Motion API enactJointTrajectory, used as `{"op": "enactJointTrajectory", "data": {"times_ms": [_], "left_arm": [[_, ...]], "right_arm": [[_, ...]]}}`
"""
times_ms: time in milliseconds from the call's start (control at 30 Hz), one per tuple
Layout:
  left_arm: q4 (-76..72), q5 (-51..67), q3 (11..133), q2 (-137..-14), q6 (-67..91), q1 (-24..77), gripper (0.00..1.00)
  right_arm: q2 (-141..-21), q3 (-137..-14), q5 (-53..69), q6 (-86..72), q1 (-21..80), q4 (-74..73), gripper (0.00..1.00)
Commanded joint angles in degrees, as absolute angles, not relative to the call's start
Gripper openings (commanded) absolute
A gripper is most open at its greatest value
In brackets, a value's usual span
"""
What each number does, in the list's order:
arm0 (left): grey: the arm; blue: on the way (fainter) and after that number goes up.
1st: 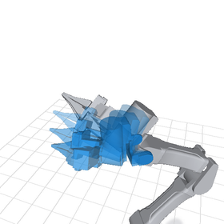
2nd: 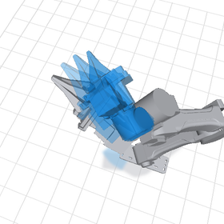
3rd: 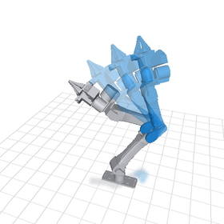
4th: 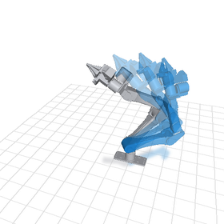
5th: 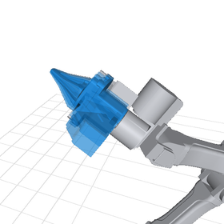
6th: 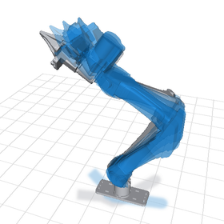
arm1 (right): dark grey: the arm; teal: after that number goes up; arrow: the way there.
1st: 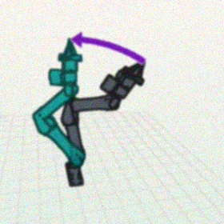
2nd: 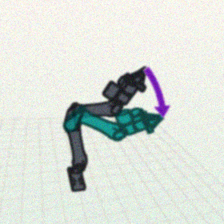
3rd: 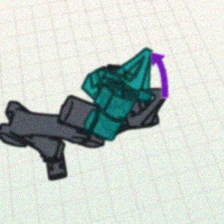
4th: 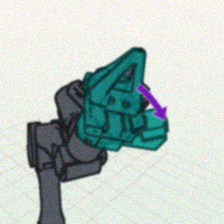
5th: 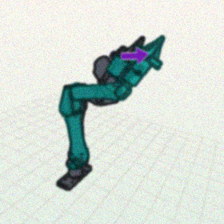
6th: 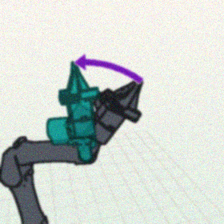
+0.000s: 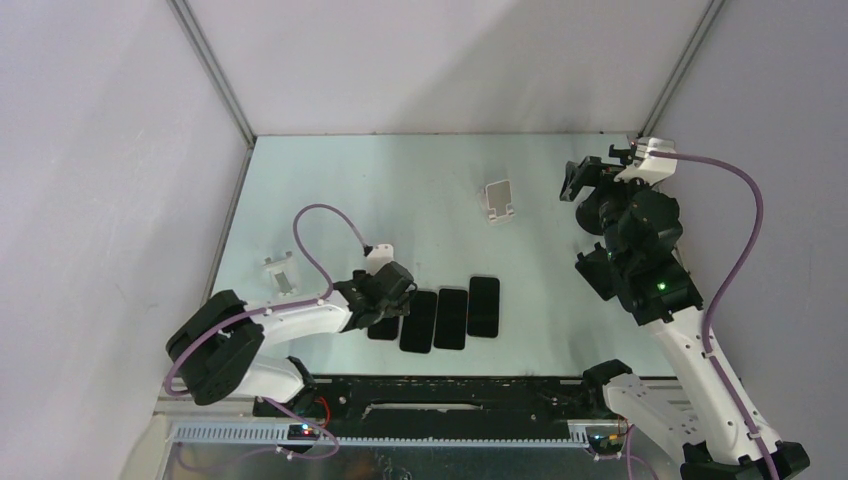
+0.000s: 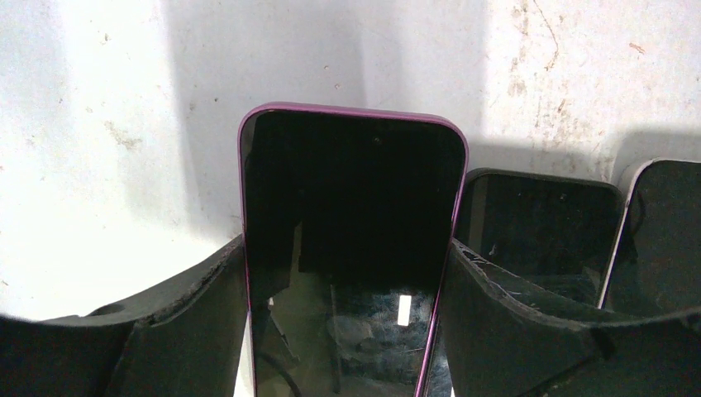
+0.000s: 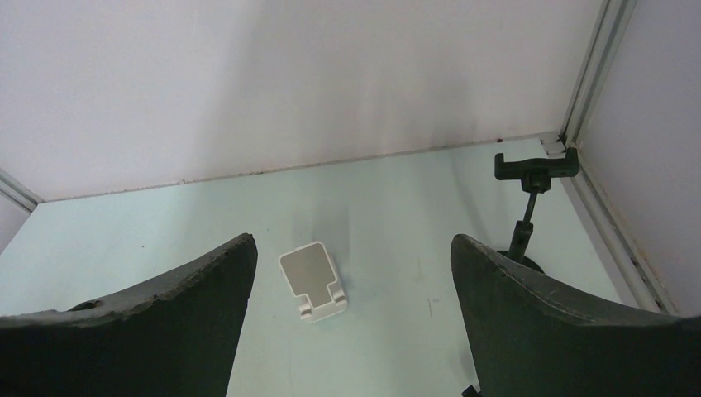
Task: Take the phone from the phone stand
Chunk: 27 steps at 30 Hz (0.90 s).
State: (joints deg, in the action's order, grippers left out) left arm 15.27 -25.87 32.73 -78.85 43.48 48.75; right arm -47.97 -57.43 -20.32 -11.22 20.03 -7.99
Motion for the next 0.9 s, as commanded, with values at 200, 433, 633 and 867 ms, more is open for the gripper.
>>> {"op": "enactJointTrajectory", "data": {"times_ms": [200,433,633,867], "left_arm": [[26.89,-22.52,28.61,-82.47,49.79,48.68,0.64],[27.15,-22.62,28.82,-82.85,50.16,48.63,0.74],[27.6,-22.68,28.89,-82.45,50.19,48.61,0.84],[28.15,-22.91,29.03,-82.11,50.33,48.65,0.86]], "right_arm": [[-47.41,-56.66,-19.85,-12.03,20.3,-5.32,0.89],[-47.46,-56.51,-19.67,-12.2,20.28,-5.23,0.89],[-47.75,-56.51,-19.66,-12.38,20.28,-5.52,0.89],[-47.73,-56.51,-19.54,-12.27,20.23,-5.47,0.89]]}}
